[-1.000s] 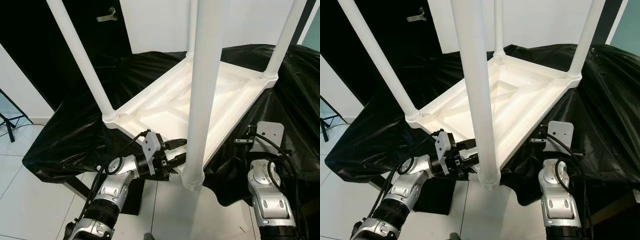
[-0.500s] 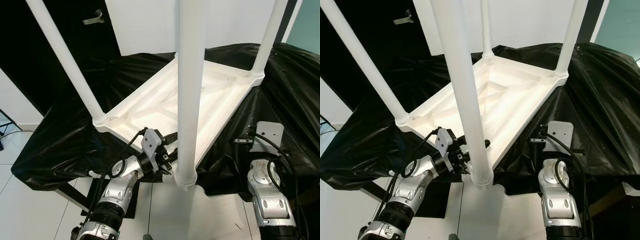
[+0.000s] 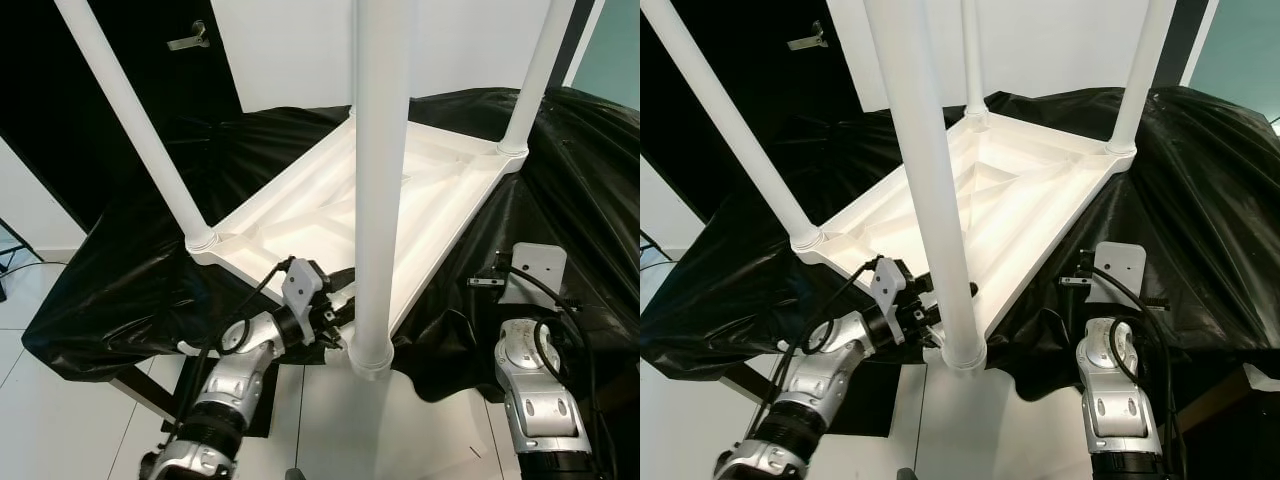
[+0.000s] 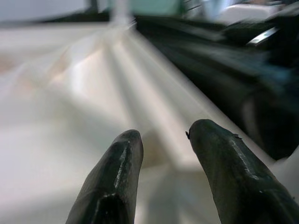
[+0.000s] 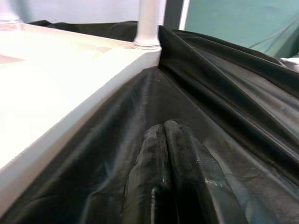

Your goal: Building children table

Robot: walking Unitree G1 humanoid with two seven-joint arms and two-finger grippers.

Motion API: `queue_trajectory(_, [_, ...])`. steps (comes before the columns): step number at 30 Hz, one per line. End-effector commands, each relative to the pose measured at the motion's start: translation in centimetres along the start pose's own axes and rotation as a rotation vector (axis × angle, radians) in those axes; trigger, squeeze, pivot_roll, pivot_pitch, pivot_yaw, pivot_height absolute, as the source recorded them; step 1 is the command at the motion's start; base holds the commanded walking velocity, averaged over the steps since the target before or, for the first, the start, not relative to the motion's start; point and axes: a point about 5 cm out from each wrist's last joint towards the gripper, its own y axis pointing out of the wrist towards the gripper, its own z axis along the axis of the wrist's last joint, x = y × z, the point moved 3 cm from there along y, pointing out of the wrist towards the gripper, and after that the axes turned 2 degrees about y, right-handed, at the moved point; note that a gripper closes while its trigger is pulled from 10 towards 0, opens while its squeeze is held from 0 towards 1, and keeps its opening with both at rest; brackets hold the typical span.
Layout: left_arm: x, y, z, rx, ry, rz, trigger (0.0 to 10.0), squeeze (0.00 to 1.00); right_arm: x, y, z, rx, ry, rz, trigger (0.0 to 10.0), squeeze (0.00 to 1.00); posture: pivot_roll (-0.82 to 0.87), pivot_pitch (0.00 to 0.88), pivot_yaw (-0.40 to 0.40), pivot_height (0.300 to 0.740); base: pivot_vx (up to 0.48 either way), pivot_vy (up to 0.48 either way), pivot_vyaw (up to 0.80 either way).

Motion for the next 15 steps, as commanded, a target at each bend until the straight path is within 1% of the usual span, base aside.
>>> queue_trajectory(1, [0.3, -0.2, 0.3, 0.004, 0.001, -0.066, 10.0, 0.0, -0.4, 0.0, 0.1, -0.003, 0.013, 0.01, 10.0, 0.0, -0.07, 0.0, 0.094, 0.74, 0.0, 0.0, 0.0])
queue_trajectory(4, [-0.4, -0.2, 0.5, 0.012, 0.015, -0.033, 10.0, 0.0, -0.5, 0.1, 0.1, -0.003, 0.013, 0.012, 10.0, 0.0, -0.07, 0.0, 0.095, 0.74, 0.0, 0.0, 0.0])
queue_trajectory(5, [-0.4, -0.2, 0.5, 0.012, 0.015, -0.033, 10.0, 0.0, -0.5, 0.1, 0.1, -0.003, 0.013, 0.012, 10.0, 0.0, -0.07, 0.0, 0.095, 0.74, 0.0, 0.0, 0.0])
queue_trajectory(7, [-1.0, 0.1, 0.9, 0.041, 0.01, 0.023, 10.0, 0.0, -0.5, 0.1, 0.2, 0.0, 0.013, 0.011, 10.0, 0.0, -0.07, 0.0, 0.097, 0.74, 0.0, 0.0, 0.0])
queue_trajectory(8, [-1.1, 0.2, 1.0, 0.046, 0.007, 0.031, 10.0, 0.0, -0.5, 0.1, 0.2, 0.0, 0.013, 0.011, 10.0, 0.0, -0.07, 0.0, 0.097, 0.74, 0.0, 0.0, 0.0])
queue_trajectory(13, [-1.1, -0.2, 0.9, 0.019, 0.024, 0.008, 10.0, 0.0, -0.3, 0.1, 0.1, -0.001, 0.008, 0.008, 10.0, 0.0, -0.08, 0.0, 0.093, 0.74, 0.0, 0.0, 0.0])
queue_trajectory(15, [-0.7, -0.9, 0.5, -0.025, 0.024, -0.054, 10.0, 0.0, -0.2, 0.1, 0.1, -0.002, 0.006, 0.008, 10.0, 0.0, -0.08, 0.0, 0.089, 0.74, 0.0, 0.0, 0.0])
